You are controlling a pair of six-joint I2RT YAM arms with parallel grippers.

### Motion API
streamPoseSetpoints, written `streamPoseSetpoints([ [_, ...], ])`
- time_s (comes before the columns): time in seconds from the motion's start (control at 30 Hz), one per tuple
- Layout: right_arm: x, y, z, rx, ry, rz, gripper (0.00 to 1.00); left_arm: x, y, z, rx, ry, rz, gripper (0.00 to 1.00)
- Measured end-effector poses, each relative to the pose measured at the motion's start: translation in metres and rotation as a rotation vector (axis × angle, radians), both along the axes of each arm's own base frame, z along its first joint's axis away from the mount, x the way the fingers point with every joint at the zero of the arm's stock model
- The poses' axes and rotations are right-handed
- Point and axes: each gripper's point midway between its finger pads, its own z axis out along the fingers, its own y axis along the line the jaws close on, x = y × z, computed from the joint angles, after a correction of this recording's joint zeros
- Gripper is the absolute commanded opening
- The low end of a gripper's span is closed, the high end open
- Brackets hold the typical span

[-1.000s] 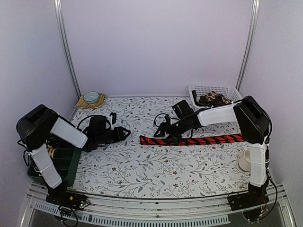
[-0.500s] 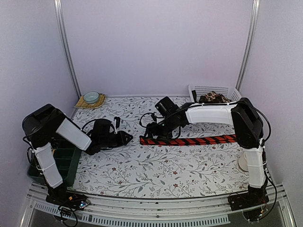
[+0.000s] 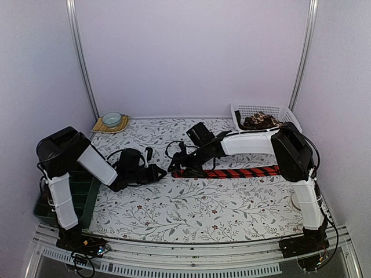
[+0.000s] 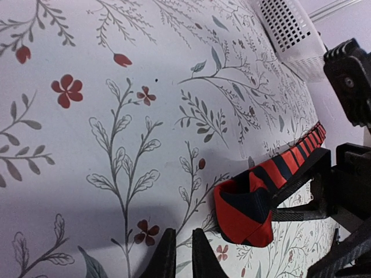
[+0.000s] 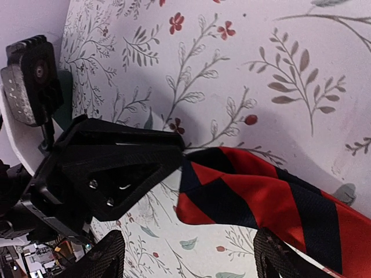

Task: Roll the ties
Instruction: Pick up the tie from the center of the board.

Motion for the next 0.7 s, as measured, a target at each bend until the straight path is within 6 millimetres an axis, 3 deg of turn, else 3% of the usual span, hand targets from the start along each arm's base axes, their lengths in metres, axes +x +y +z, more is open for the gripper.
streamPoseSetpoints([
  [0.17, 0.005, 0.014, 0.003, 0.066, 0.011, 0.012, 0.76, 0.003, -0.007, -0.002, -0.031, -0.013, -0.015, 0.11],
  [0.7, 0.010, 0.009, -0.008, 0.068, 0.011, 0.002, 0.76, 0.005, -0.015, 0.004, -0.089, -0.032, -0.036, 0.10],
])
